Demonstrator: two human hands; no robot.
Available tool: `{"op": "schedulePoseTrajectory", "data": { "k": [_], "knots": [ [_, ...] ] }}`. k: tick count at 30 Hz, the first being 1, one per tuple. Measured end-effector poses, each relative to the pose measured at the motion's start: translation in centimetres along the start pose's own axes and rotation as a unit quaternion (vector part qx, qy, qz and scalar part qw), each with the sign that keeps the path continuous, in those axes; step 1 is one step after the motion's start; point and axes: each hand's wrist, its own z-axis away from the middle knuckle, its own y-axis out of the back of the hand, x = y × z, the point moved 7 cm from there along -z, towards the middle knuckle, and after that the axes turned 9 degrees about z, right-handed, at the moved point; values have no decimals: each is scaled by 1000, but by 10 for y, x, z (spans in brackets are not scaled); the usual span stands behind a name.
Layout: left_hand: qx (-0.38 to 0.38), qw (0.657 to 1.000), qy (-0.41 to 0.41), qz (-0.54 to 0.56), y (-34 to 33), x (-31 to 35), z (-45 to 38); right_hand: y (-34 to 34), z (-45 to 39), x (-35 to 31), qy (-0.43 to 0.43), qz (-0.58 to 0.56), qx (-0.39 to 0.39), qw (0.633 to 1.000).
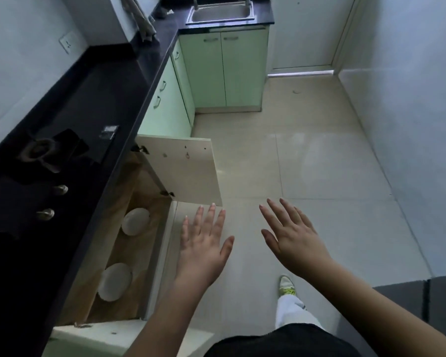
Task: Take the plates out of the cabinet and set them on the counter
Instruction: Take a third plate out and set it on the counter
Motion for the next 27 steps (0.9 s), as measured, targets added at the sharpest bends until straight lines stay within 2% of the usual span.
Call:
{"op": "schedulePoseTrajectory", "data": {
  "k": [8, 13, 18, 21, 27],
  "knots": [
    [-8, 997, 68, -24, 6, 27, -89, 0, -100, 67, 83, -28, -24, 996],
    [15, 991, 132, -33, 19, 19, -110, 1, -158, 76, 161, -14, -38, 986],
    [43, 974, 222, 2, 25, -13, -92, 4, -198, 22, 246, -34, -50, 967],
    [61, 963, 260, 18, 26, -40, -73, 7, -214, -29, 326, -23, -43, 944],
    [98, 921, 370, 73, 22, -111, -21, 11, -243, -125, 432, 15, -21, 901]
  ]
}}
